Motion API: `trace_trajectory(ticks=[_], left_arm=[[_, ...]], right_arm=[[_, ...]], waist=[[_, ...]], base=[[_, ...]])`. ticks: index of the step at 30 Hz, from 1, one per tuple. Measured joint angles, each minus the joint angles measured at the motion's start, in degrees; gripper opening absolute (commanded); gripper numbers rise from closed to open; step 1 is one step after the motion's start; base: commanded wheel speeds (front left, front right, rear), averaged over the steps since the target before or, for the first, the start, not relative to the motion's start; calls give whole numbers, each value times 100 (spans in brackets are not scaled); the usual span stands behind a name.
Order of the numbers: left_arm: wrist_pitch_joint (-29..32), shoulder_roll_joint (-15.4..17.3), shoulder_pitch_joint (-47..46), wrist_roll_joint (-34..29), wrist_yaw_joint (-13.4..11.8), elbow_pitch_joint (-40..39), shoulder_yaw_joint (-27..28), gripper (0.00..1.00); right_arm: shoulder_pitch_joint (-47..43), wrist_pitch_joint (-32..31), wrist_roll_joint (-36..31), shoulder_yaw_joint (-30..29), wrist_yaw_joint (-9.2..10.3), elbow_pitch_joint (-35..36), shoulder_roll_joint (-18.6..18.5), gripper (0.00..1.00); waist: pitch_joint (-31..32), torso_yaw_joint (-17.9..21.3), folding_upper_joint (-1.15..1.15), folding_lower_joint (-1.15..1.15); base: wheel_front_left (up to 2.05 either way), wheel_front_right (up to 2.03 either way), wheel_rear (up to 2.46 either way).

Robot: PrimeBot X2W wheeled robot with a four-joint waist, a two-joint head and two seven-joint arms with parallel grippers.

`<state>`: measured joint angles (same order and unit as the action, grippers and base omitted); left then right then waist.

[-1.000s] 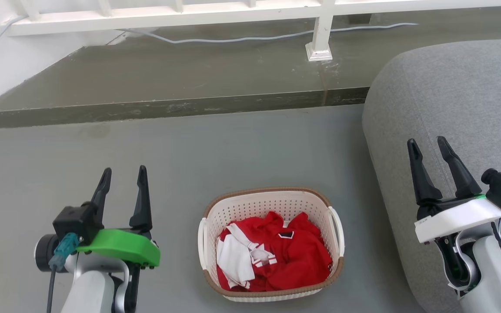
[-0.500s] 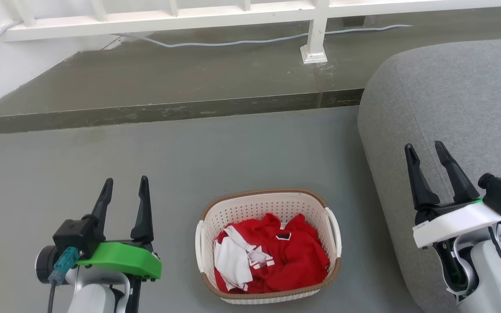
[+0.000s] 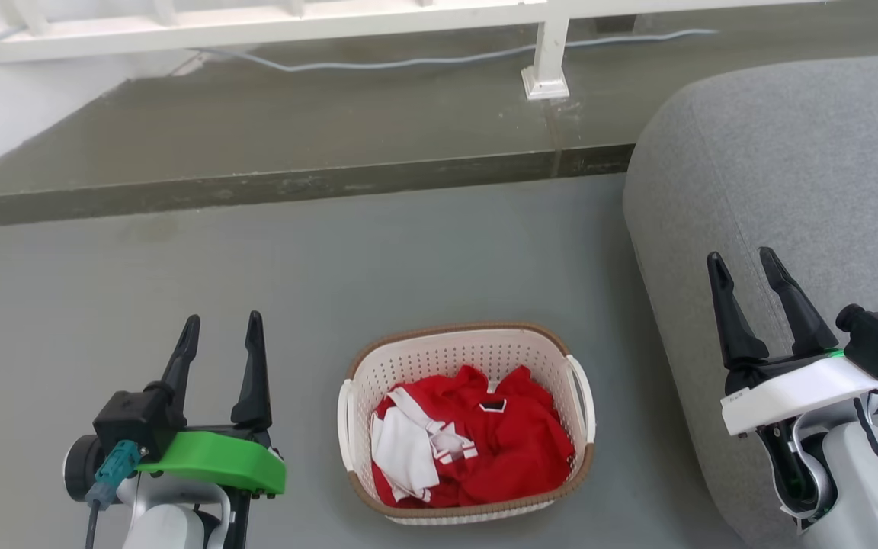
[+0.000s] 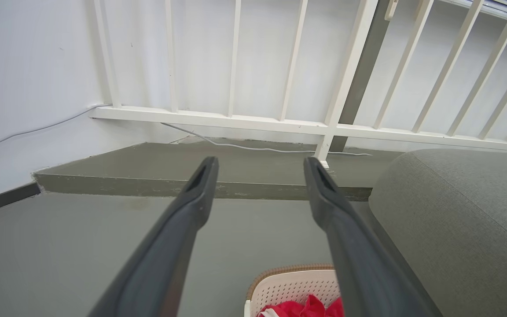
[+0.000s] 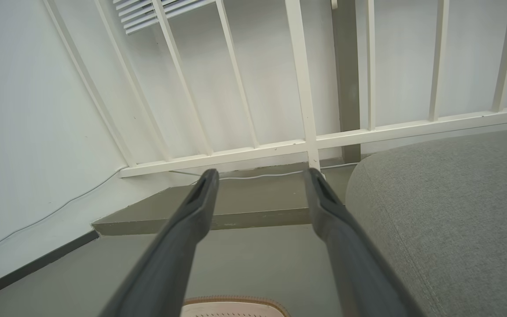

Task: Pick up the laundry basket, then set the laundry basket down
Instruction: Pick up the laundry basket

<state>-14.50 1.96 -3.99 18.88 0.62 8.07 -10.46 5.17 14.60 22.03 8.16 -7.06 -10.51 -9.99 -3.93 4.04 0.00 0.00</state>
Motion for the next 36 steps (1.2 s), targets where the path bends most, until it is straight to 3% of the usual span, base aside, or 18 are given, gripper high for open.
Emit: trace_trajectory(ticks=[19, 36], left_arm=[[0, 21, -289, 56, -71, 101, -481, 100], [0, 20, -1471, 197, -172, 977, -795, 100]], right_arm=[[82, 0, 162, 92, -1, -263, -268, 100], [1165, 0, 560, 592, -1, -918, -504, 100]], waist=[[-922, 77, 0, 0], [-2204, 46, 0, 1]], base=[[0, 0, 0], [0, 0, 0]])
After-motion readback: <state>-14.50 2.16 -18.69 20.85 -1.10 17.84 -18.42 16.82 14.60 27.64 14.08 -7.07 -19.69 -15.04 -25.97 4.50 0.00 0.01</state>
